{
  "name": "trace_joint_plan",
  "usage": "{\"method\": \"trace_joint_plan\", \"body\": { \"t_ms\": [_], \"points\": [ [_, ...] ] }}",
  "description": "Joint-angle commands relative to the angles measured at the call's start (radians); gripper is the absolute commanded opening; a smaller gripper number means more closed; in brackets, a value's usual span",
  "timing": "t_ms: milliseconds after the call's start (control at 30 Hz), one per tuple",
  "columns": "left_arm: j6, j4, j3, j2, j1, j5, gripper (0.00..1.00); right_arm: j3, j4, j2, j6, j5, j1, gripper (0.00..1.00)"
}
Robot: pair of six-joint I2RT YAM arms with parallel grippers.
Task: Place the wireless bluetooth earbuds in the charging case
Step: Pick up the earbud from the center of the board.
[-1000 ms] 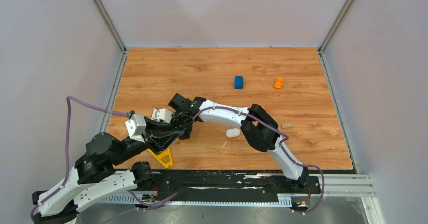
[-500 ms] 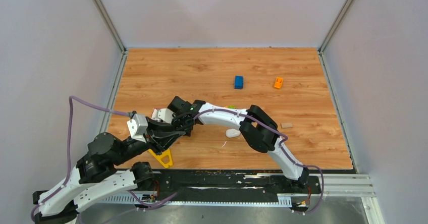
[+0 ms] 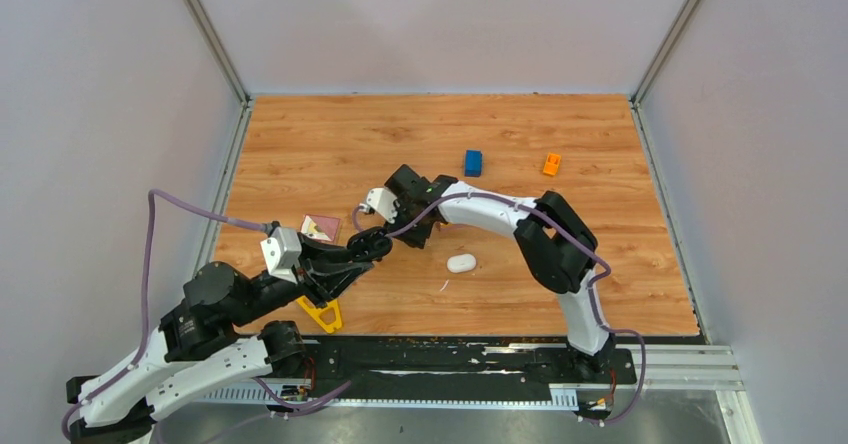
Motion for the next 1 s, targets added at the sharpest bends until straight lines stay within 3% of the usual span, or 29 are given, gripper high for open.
{"method": "trace_joint_plan", "body": {
  "t_ms": [0,200,333,533,667,833,967],
  "points": [
    [-0.019,0.064,-0.005,0.007,-0.003,0.021,0.0,-0.032,-0.006,-0.129,-0.022,-0.213,-0.003,0.37],
    [-0.02,0.048,0.013,-0.013,-0.003,0.003,0.0,-0.033,-0.007,-0.151,0.07,-0.397,0.007,0.27],
    [-0.023,0.035,0.017,-0.009,-0.003,-0.001,0.0,0.049,-0.016,-0.09,0.184,-0.46,0.011,0.26],
    [-0.026,0.025,0.029,-0.002,-0.003,-0.007,0.0,0.155,-0.003,-0.002,0.313,-0.245,0.078,0.27],
    [-0.024,0.018,0.035,0.002,-0.003,-0.007,0.0,0.26,-0.033,0.069,0.364,-0.196,0.092,0.32],
    [-0.022,0.01,0.042,0.009,-0.003,-0.008,0.0,0.305,-0.025,0.094,0.444,-0.184,0.105,0.2],
    [-0.023,0.009,0.042,0.009,-0.004,-0.008,0.0,0.296,-0.023,0.1,0.523,-0.136,0.12,0.19]
  ]
}}
